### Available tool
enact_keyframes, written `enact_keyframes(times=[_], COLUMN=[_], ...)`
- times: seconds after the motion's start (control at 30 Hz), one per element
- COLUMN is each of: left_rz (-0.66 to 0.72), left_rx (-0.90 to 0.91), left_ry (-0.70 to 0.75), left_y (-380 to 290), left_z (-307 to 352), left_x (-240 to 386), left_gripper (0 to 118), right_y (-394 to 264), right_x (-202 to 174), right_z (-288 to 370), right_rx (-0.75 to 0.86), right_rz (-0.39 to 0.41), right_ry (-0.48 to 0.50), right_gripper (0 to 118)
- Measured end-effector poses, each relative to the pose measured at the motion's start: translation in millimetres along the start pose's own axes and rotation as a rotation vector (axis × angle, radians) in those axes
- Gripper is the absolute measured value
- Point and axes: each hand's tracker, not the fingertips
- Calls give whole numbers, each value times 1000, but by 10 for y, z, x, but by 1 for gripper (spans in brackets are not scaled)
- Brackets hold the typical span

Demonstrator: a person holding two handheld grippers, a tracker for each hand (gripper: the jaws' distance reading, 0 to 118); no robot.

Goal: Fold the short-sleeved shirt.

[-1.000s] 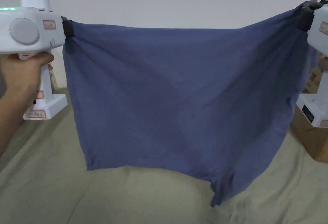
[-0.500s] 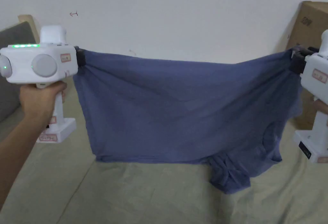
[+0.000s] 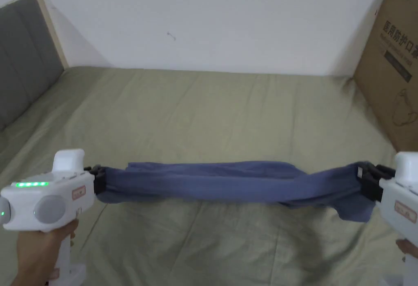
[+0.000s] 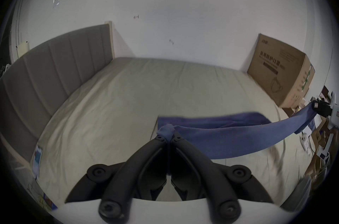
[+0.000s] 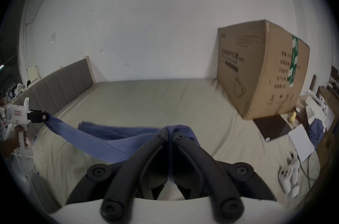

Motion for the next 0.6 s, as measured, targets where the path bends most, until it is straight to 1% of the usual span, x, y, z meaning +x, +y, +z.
enact_keyframes(times=[0.17, 0.27, 0.37, 0.47, 0.53, 0.6], left_rz=[-23, -17, -13, -14, -6, 3], left_rx=[-81, -122, -166, -208, -240, -272], left_ry=[31, 38, 61, 80, 85, 91], left_y=[-615, -976, -1290, -1552, -1688, -1820], left_z=[392, 518, 652, 742, 746, 715], left_x=[-85, -216, -282, -334, -371, -390], left_gripper=[1, 1, 1, 1, 1, 1], right_y=[-600, -938, -1233, -1487, -1642, -1779], right_x=[-82, -115, -120, -135, -188, -218], right_z=[472, 737, 959, 1125, 1175, 1166], right_rx=[-87, -135, -179, -228, -273, -336], right_rz=[-55, -93, -152, -194, -190, -183], right_ry=[36, 36, 31, 30, 21, -16], right_gripper=[3, 3, 3, 3, 3, 3])
